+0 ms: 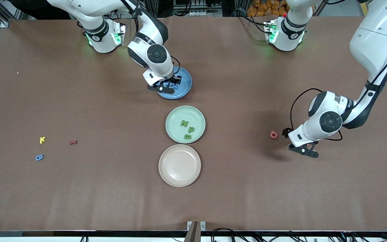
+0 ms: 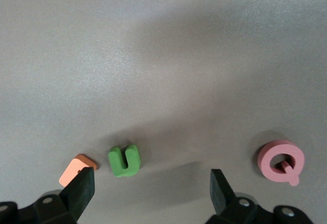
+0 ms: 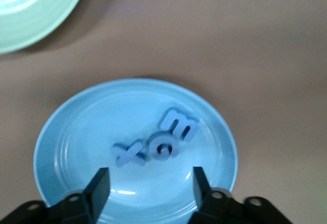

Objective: Sort letters by color into matching plates
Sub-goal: 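Lower the blue G onto the blue plate with the right gripper and release, then grasp a blue letter with the right gripper while the left grasps green u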

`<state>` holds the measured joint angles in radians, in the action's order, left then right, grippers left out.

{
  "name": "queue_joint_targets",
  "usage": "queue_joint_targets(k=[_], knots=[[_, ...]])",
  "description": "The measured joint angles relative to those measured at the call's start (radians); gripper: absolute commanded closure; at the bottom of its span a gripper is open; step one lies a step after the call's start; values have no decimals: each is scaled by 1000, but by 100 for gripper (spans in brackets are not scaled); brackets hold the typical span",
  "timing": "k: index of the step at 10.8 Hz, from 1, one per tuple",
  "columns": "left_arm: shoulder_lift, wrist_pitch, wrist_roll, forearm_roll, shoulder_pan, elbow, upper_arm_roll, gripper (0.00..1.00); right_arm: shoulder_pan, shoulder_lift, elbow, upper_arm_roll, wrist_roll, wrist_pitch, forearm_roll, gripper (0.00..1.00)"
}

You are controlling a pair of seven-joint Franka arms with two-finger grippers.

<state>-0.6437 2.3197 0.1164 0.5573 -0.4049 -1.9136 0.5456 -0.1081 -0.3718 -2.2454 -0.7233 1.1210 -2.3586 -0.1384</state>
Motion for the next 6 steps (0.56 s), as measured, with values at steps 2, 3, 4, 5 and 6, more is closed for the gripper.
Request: queue_joint_targets(k=[2,3,4,5,6], knots=[[0,-2,0,0,-2,-6,-1,0,54,27,13,-3,-18,64,-2,0],[-2,-1,0,0,-3,-8,-1,0,93,53,17,-4,-68,91,-2,0],[-5,3,1,0,-5,-10,-2,0,148,80,18,-4,-145,111,-2,0],[-9,7,1,0,-7,-10,-3,0,223,105,18,-3,-256,119,-2,0],[-12,10,1,0,-10,-11,-3,0,305,122,18,2,-381,122,-2,0]])
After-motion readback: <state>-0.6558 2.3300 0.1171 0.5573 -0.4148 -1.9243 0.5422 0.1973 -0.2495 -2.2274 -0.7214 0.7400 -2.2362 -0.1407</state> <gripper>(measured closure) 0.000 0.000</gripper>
